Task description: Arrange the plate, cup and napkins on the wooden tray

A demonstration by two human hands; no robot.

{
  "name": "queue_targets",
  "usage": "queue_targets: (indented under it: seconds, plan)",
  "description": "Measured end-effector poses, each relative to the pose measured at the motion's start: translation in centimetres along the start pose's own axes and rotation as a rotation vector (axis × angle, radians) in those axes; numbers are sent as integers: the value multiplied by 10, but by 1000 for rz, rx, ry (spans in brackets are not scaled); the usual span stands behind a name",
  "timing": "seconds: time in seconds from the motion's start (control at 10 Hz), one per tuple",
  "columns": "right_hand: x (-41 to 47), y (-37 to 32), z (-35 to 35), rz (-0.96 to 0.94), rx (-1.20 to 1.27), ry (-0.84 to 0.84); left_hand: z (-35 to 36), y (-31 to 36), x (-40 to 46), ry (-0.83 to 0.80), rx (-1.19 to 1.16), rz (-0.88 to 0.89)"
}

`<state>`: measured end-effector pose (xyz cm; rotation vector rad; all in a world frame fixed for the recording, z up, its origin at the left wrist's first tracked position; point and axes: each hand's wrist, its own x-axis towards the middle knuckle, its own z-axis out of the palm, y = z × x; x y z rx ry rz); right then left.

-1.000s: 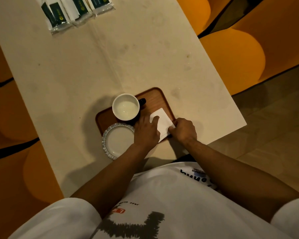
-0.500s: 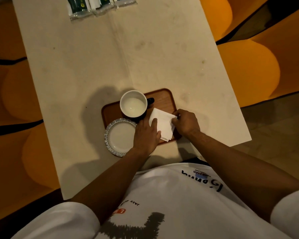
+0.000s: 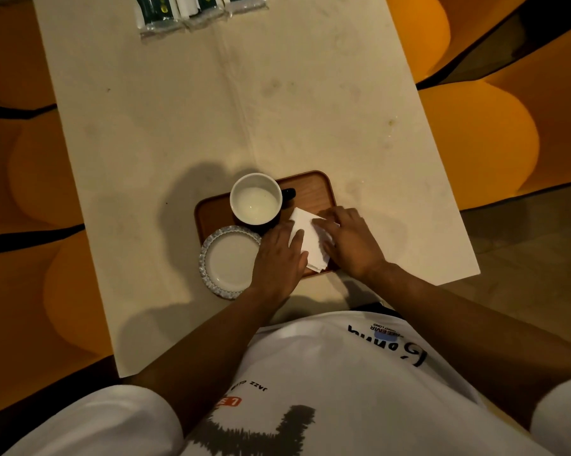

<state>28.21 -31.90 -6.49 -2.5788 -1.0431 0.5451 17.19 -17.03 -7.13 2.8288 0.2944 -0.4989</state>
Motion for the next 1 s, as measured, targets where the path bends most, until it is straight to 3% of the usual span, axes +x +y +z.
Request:
queue_targets:
  seconds: [0.1, 0.2, 0.7, 0.9, 1.0]
  plan:
    - [-4, -1, -2, -77, -93, -122, 2, -1, -1, -39, -1, 2]
    - [-7, -3, -3, -27, -100, -186, 7, 0, -4, -79, 0, 0]
    - [-5, -5, -7, 0, -127, -232, 13, 1, -3, -117, 36, -8]
    - [-8, -12, -9, -11, -131, -171, 9, 1, -24, 13, -65, -74]
    - [-10, -25, -4, -36, -99, -95, 6, -7, -51, 146, -140, -201]
